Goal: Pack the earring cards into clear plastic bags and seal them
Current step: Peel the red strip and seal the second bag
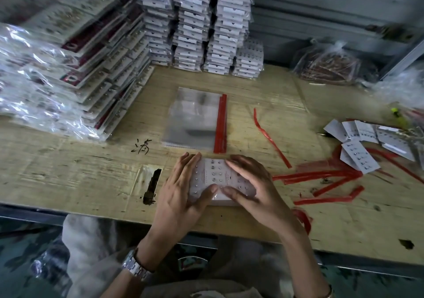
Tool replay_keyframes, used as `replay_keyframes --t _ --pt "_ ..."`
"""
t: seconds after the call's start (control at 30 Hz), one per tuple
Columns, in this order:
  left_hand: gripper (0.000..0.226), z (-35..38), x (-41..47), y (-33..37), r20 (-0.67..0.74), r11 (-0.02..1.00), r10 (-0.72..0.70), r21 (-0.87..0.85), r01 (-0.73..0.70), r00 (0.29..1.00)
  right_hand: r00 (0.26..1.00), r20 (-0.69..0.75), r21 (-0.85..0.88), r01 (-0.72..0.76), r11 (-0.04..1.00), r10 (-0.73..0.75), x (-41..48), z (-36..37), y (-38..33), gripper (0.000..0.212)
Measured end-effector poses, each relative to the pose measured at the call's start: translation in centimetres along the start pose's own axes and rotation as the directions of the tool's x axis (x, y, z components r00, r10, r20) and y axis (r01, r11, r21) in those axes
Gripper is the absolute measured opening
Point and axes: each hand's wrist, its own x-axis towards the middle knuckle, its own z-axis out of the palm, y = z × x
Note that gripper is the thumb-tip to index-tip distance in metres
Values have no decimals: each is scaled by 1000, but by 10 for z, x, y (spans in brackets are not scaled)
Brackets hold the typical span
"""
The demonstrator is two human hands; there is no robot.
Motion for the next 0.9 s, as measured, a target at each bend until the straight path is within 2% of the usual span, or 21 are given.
replay_keyframes --t 0.1,0.33,0.6,0.77,0.9 --pt "71 -2 2 -1 -30 996 -11 -90 9 999 999 51 99 -22 995 17 -1 -4 3 55" --pt "67 -8 7 -10 17 987 10 -160 -7 1000 967 254 220 -45 974 -13 0 -23 17 49" --pt "61 -14 11 -18 87 977 -6 -213 24 996 939 334 229 9 973 -87 1 -35 29 49" --pt "60 -24 14 -19 198 923 -27 -372 100 980 900 421 202 31 979 -115 5 -43 32 53" --pt "58 -26 16 -24 231 868 -6 -482 120 973 876 452 230 66 971 -166 8 -49 37 53"
